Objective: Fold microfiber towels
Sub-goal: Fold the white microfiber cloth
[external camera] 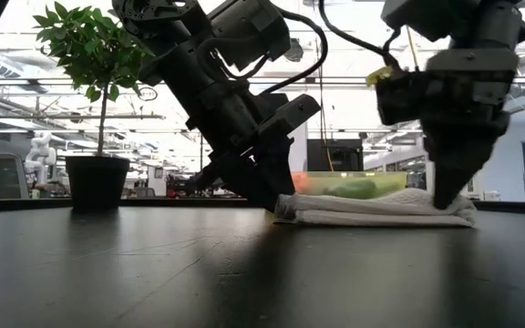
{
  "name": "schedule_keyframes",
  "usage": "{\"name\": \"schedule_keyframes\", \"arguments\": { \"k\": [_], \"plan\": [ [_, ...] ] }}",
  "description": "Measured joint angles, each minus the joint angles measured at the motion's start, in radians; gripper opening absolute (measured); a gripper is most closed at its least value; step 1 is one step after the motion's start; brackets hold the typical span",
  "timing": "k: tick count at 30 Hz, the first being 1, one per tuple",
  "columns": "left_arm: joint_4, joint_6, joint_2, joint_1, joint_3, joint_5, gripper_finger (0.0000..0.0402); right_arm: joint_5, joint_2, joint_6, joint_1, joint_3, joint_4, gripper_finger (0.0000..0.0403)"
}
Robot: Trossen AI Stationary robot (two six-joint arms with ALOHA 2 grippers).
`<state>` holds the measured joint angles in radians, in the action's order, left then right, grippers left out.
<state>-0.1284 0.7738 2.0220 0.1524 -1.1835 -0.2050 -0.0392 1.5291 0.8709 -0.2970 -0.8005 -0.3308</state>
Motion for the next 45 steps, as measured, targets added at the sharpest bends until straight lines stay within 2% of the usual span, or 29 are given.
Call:
{"name": "schedule_keyframes", "arguments": {
  "k": [7, 10, 14, 19, 23, 31, 41, 45],
  "plan": [
    [-0.001, 0.001, 0.000, 0.000, 0.000, -0.002, 0.0081, 0.010, -0.039, 0.000, 0.000, 0.002, -0.222, 0.0000],
    [-0.001, 0.001, 0.000, 0.000, 0.001, -0.002, 0.0081, 0.010, -0.066, 0.013, 0.000, 0.002, -0.206, 0.0000],
    [0.000, 0.001, 0.000, 0.000, 0.001, -0.002, 0.0081, 0.020, -0.140, 0.025, 0.000, 0.002, -0.093, 0.0000],
    [0.003, 0.003, 0.000, 0.000, 0.001, -0.003, 0.0081, 0.206, -0.239, -0.024, 0.007, 0.000, -0.017, 0.0000],
    [0.004, 0.003, 0.000, 0.000, 0.002, -0.004, 0.0081, 0.321, -0.259, -0.057, 0.029, 0.000, -0.017, 0.0000],
    [0.010, 0.003, 0.000, 0.000, 0.002, -0.006, 0.0081, 0.353, -0.161, -0.129, 0.095, 0.000, 0.027, 0.0000],
    [0.011, 0.009, 0.000, 0.000, 0.002, -0.006, 0.0081, 0.353, -0.002, -0.122, 0.154, 0.000, 0.028, 0.0000],
    [0.012, 0.014, 0.000, -0.001, 0.002, -0.006, 0.0081, 0.351, 0.025, -0.100, 0.163, 0.006, 0.030, 0.0000]
  ]
}}
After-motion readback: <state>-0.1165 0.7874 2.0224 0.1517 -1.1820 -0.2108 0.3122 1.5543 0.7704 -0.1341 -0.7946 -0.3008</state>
